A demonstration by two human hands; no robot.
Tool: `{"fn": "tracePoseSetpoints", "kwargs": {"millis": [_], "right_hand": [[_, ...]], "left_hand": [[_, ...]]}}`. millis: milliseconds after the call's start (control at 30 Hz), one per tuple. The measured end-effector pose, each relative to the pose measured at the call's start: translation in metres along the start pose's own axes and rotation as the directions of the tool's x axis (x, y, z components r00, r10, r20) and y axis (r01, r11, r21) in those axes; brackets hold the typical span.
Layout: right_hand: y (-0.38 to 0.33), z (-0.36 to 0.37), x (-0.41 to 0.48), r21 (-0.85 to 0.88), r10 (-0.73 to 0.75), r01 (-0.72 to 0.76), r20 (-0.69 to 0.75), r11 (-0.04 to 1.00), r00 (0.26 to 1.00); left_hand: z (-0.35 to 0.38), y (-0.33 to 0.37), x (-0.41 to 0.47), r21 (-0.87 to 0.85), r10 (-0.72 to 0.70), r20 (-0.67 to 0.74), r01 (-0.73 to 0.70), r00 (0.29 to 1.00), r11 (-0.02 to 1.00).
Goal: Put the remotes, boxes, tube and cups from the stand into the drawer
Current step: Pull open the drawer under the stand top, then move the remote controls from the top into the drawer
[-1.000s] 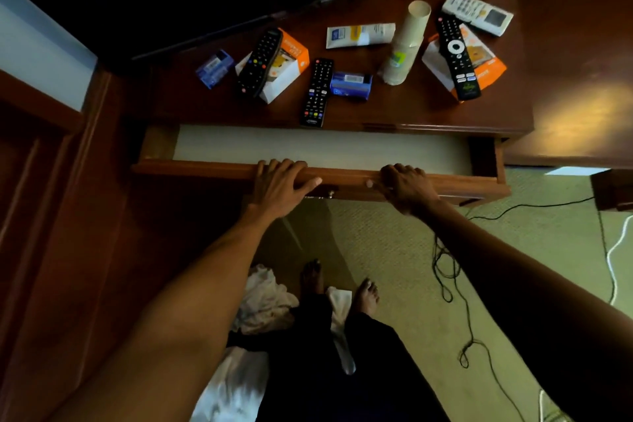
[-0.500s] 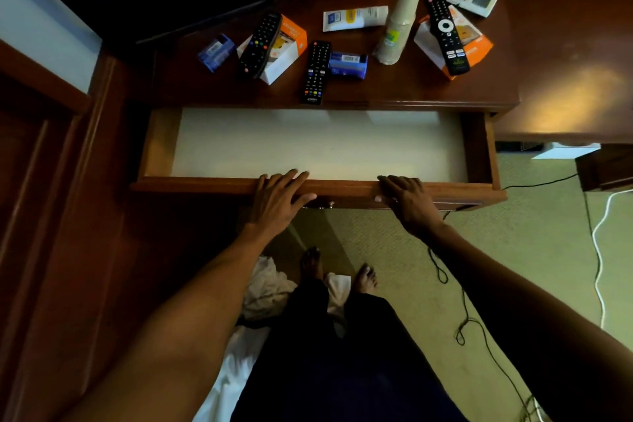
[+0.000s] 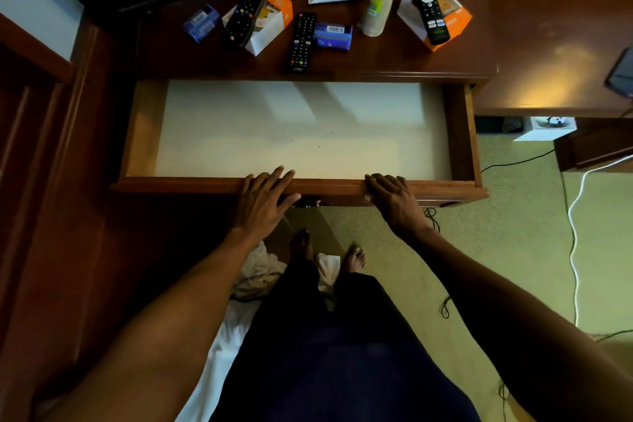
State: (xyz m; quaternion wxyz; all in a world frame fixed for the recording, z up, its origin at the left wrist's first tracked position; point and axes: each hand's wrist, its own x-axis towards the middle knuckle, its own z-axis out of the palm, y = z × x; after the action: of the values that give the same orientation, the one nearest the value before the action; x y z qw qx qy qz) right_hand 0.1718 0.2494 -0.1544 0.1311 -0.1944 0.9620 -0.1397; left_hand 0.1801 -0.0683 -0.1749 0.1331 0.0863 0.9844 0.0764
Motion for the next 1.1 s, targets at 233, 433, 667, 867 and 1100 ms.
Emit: {"fn": "tracePoseSetpoints", "kwargs": {"millis": [233,433,667,867,1100], "right_hand": [[-0.003,-0.002,-0.009,-0.011,0.001,-0.001,0.017,1.0,1.0],[0.004,-0.026,0.007,0.009,-0.064,0.063,0.052,0.998,0.997],[-0.012,-0.098,0.107,0.104,0.013,0.002,-0.146,0.995,0.989],[-0.036,-0.151,0.208,0.166,-0.008,0.045,-0.214,0.985,0.977],[-0.079,-0.176,0.298,0.214,0.111,-0.076,-0.159,0.974,0.981]], "left_hand": [[-0.004,0.007,-0.013,-0.006,-0.01,0.007,0.01,1.0,1.0],[-0.03,0.001,0.002,-0.089,0.07,0.101,-0.061,0.992,0.994],[-0.134,-0.016,0.091,-0.325,0.051,-0.141,-0.095,0.989,0.941],[-0.219,-0.038,0.17,-0.371,-0.17,-0.498,-0.032,0.85,0.928],[-0.257,-0.069,0.25,-0.395,-0.385,-0.137,0.306,0.913,0.866]]}}
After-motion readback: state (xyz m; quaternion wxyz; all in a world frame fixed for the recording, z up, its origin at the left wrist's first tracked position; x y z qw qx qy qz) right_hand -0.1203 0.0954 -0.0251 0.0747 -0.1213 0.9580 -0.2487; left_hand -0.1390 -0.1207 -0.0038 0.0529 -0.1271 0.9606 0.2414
